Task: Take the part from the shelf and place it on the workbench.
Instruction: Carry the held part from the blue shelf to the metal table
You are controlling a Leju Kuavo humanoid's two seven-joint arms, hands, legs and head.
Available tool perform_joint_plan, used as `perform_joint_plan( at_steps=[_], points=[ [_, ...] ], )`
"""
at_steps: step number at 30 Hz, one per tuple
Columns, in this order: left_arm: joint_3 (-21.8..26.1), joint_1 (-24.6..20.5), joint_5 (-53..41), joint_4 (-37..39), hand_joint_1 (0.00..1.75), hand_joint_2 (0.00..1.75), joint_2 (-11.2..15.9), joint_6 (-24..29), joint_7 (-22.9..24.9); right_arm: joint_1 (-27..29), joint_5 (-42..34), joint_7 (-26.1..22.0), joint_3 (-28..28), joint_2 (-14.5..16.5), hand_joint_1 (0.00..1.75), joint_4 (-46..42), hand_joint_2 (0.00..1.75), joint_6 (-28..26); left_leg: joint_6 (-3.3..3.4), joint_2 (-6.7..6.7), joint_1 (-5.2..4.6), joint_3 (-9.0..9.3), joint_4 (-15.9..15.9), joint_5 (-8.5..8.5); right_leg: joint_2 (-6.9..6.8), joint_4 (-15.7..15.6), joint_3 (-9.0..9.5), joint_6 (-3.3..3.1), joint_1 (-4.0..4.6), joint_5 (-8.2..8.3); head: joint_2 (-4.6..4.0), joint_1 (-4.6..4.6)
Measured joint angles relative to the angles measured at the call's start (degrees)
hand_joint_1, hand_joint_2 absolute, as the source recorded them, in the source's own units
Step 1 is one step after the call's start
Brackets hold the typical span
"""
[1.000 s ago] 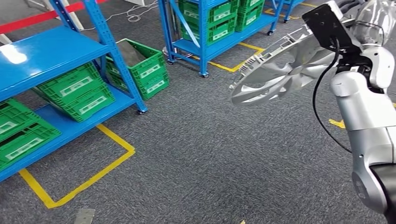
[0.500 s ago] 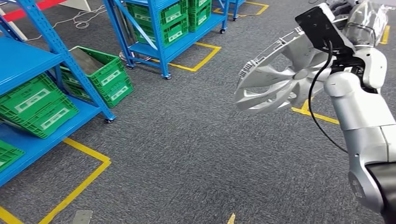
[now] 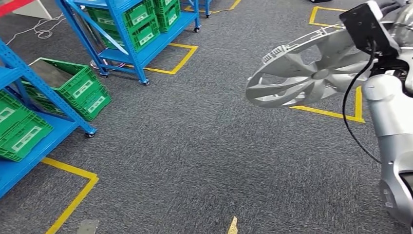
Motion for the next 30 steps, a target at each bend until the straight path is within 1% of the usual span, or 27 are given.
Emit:
perform_joint_plan(
  at_steps=[2, 3, 4, 5, 6, 7, 8, 9, 10, 11, 13, 14, 15, 16, 17, 18, 19, 20, 21, 22, 23, 24, 25, 26, 28, 29, 30],
  points=[
    [0.1, 0.3, 0.0, 0.0, 0.00, 1.75, -0.1, 0.0, 0.0, -0.4, -0.1, -0.1, -0.4, -0.5, 1.75, -0.2, 1.75, 0.0, -0.19, -2.63, 0.17, -2.62, 6.3, -3.46, 1.27, -0.1, 0.10, -0.49, -0.11, 0.00, 0.00, -0.10],
    [0.1, 0.6, 0.0, 0.0, 0.00, 1.75, -0.1, 0.0, 0.0, -0.4, -0.2, -0.1, -0.5, -0.8, 1.75, -0.4, 1.75, 0.0, -0.18, -3.25, 0.17, -4.46, 10.3, -5.11, 2.06, 0.0, 0.12, -0.63, -0.07, -0.01, 0.00, -0.10],
    [0.2, 0.8, 0.0, 0.0, 0.00, 1.75, -0.1, 0.0, 0.0, -0.2, -0.3, -0.2, -0.6, -1.1, 1.75, -0.8, 1.75, 0.0, -0.14, -3.51, 0.16, -5.99, 13.4, -5.98, 2.93, 0.0, 0.14, -0.69, 0.00, -0.02, 0.00, -0.10],
    [0.3, 1.0, 0.1, 0.0, 0.00, 1.75, -0.1, 0.0, -0.1, 0.2, -0.4, -0.2, -0.8, -1.5, 1.75, -1.4, 1.75, 0.0, -0.01, -3.63, 0.15, -6.79, 14.7, -5.71, 3.85, 0.0, 0.17, -0.70, 0.08, -0.02, 0.00, -0.10],
    [0.4, 1.1, 0.1, 0.0, 0.00, 1.75, -0.2, 0.0, -0.2, 0.7, -0.6, -0.3, -1.0, -1.8, 1.75, -2.3, 1.75, 0.0, 0.19, -3.78, 0.14, -6.67, 13.9, -4.37, 4.76, 0.1, 0.22, -0.70, 0.14, -0.03, 0.00, -0.10],
    [0.5, 1.1, 0.2, 0.0, 0.00, 1.75, -0.2, 0.0, -0.3, 1.1, -0.9, -0.3, -1.2, -2.2, 1.75, -3.4, 1.75, -0.1, 0.50, -4.21, 0.13, -5.69, 11.0, -2.16, 5.62, 0.2, 0.27, -0.68, 0.18, -0.05, 0.00, -0.10],
    [0.7, 1.1, 0.2, 0.0, 0.00, 1.75, -0.1, 0.0, -0.4, 1.6, -1.2, -0.3, -1.5, -2.6, 1.75, -4.7, 1.75, -0.2, 0.92, -5.50, 0.14, -4.31, 7.3, 0.16, 6.40, 0.3, 0.28, -0.63, 0.13, -0.10, 0.00, -0.10],
    [0.8, 1.2, 0.2, 0.0, 0.00, 1.75, -0.1, 0.0, -0.5, 1.9, -1.4, -0.4, -1.8, -3.0, 1.75, -6.1, 1.75, -0.3, 1.30, -6.96, 0.22, -3.04, 4.0, 1.91, 7.11, 0.4, 0.21, -0.51, 0.12, -0.12, 0.00, -0.03],
    [1.0, 1.2, 0.3, 0.0, 0.00, 1.75, -0.1, 0.0, -0.6, 2.3, -1.6, -0.4, -2.0, -3.3, 1.75, -7.5, 1.75, -0.4, 1.58, -8.14, 0.21, -1.99, 1.4, 2.80, 7.81, 0.5, 0.01, -0.27, -0.02, -0.09, 0.00, -0.08],
    [1.2, 1.2, 0.3, 0.0, 0.00, 1.75, -0.1, 0.0, -0.8, 2.7, -1.7, -0.4, -2.3, -3.7, 1.75, -9.0, 1.75, -0.5, 1.76, -8.89, 0.18, -1.41, 0.1, 2.89, 8.46, 0.5, -0.25, 0.06, -0.23, -0.01, 0.00, -0.14],
    [1.4, 1.2, 0.4, 0.0, 0.00, 1.75, -0.2, 0.0, -0.9, 3.7, -1.9, -0.4, -2.8, -4.8, 1.75, -11.7, 1.75, -0.5, 1.81, -8.02, 0.08, -0.86, -1.0, 2.52, 9.54, 0.4, -0.71, 0.87, -0.60, 0.27, 0.01, -0.30],
    [1.4, 1.2, 0.4, 0.0, 0.00, 1.75, -0.2, 0.0, -0.9, 4.2, -2.0, -0.4, -3.1, -5.4, 1.75, -12.9, 1.75, -0.5, 1.91, -7.38, 0.14, -0.68, -1.4, 2.61, 9.03, 0.6, -1.07, 1.18, -0.62, 0.11, 0.01, -0.29],
    [1.4, 1.1, 0.4, 0.0, 0.00, 1.75, -0.2, 0.0, -0.9, 4.5, -2.0, -0.4, -3.4, -5.9, 1.75, -14.0, 1.75, -0.5, 2.02, -6.74, 0.21, -0.49, -1.8, 2.76, 7.81, 1.6, -1.67, 1.42, -0.56, -0.54, 0.01, -0.12],
    [1.5, 1.2, 0.4, 0.0, 0.00, 1.75, -0.3, 0.0, -0.9, 4.6, -2.0, -0.4, -3.6, -6.3, 1.75, -15.1, 1.75, -0.4, 2.15, -6.02, 0.29, -0.31, -2.1, 2.89, 6.12, 3.7, -2.78, 1.64, -0.47, -1.77, 0.01, 0.06],
    [1.5, 1.2, 0.4, 0.0, 0.00, 1.75, -0.2, 0.0, -0.9, 4.7, -2.1, -0.4, -3.7, -6.5, 1.75, -16.0, 1.75, -0.4, 2.23, -5.27, 0.22, -0.22, -2.2, 2.88, 4.32, 6.9, -4.41, 1.84, -0.43, -3.43, 0.00, 0.24],
    [1.6, 1.3, 0.4, 0.0, 0.00, 1.75, -0.2, 0.0, -0.9, 4.9, -2.1, -0.4, -3.8, -6.8, 1.75, -16.9, 1.75, -0.4, 2.30, -4.53, 0.17, -0.22, -2.2, 2.82, 3.24, 10.7, -6.17, 2.07, -0.47, -5.13, 0.00, 0.42],
    [1.7, 1.3, 0.4, 0.0, 0.00, 1.75, -0.2, 0.0, -0.9, 5.3, -2.1, -0.4, -3.9, -7.0, 1.75, -17.8, 1.75, -0.4, 2.31, -3.72, 0.15, -0.22, -2.2, 2.77, 2.72, 13.9, -7.71, 2.30, -0.55, -6.32, 0.00, 0.47],
    [1.8, 1.3, 0.4, 0.0, 0.00, 1.75, -0.3, 0.0, -0.9, 5.7, -2.1, -0.4, -4.0, -7.2, 1.75, -18.5, 1.75, -0.4, 2.29, -2.94, 0.14, -0.21, -2.2, 2.71, 2.48, 15.6, -8.46, 2.46, -0.67, -6.66, 0.00, 0.48],
    [1.8, 1.3, 0.4, 0.0, 0.00, 1.75, -0.3, 0.0, -0.9, 6.1, -2.2, -0.4, -4.1, -7.4, 1.75, -19.1, 1.75, -0.4, 2.22, -2.17, 0.14, -0.19, -2.1, 2.65, 2.27, 14.9, -7.96, 2.59, -0.78, -5.89, 0.00, 0.50],
    [1.8, 1.3, 0.4, 0.0, 0.00, 1.75, -0.3, 0.0, -0.9, 6.3, -2.2, -0.4, -4.3, -7.6, 1.75, -19.7, 1.75, -0.4, 2.09, -1.45, 0.15, -0.14, -2.1, 2.56, 1.85, 12.1, -6.34, 2.70, -0.89, -4.40, 0.00, 0.51],
    [1.8, 1.3, 0.4, 0.0, 0.00, 1.75, -0.3, 0.0, -0.9, 6.4, -2.3, -0.4, -4.4, -7.8, 1.75, -20.3, 1.75, -0.4, 1.88, -0.75, 0.11, -0.03, -2.1, 2.41, 0.77, 8.0, -4.01, 2.84, -0.91, -2.92, 0.00, 0.52],
    [1.8, 1.3, 0.4, 0.0, 0.00, 1.75, -0.3, 0.0, -1.0, 6.5, -2.4, -0.4, -4.6, -7.9, 1.75, -20.9, 1.75, -0.4, 1.60, -0.13, -0.03, 0.06, -2.0, 2.24, -0.31, 4.2, -1.71, 2.74, -0.78, -1.80, 0.00, 0.51],
    [1.9, 1.3, 0.4, 0.0, 0.00, 1.75, -0.3, 0.0, -1.0, 6.6, -2.5, -0.4, -4.8, -8.1, 1.75, -21.5, 1.75, -0.4, 1.31, 0.36, -0.17, 0.16, -2.0, 2.09, -1.03, 1.6, -0.11, 2.42, -0.61, -1.27, 0.00, 0.49],
    [1.9, 1.3, 0.4, 0.0, 0.00, 1.75, -0.2, 0.0, -1.0, 6.7, -2.5, -0.4, -4.9, -8.2, 1.75, -21.9, 1.75, -0.5, 1.04, 0.86, -0.32, 0.30, -1.9, 1.99, -1.36, 0.3, 0.71, 1.98, -0.42, -1.19, 0.00, 0.46],
    [2.1, 1.2, 0.4, 0.0, 0.00, 1.75, -0.2, 0.0, -1.0, 7.0, -2.6, -0.4, -5.1, -8.6, 1.75, -22.6, 1.75, -0.5, 0.61, 1.83, -0.38, 0.57, -2.0, 1.85, -0.17, 0.3, 0.79, 0.95, -0.22, -1.08, 0.00, 0.42],
    [2.2, 1.1, 0.4, 0.0, 0.00, 1.75, -0.3, 0.0, -1.0, 7.1, -2.6, -0.4, -5.3, -8.8, 1.75, -23.0, 1.75, -0.4, 0.33, 1.63, -0.28, 0.65, -1.8, 1.55, 0.39, 0.2, 0.78, 0.59, -0.27, -1.01, 0.00, 0.39],
    [2.3, 1.1, 0.4, 0.0, 0.00, 1.75, -0.3, 0.0, -1.0, 7.2, -2.6, -0.4, -5.4, -9.0, 1.75, -23.4, 1.75, -0.4, 0.09, 0.69, -0.13, 0.39, -0.9, 0.76, 0.92, 0.2, 0.83, 0.24, -0.35, -0.97, 0.00, 0.36]
  ],
)
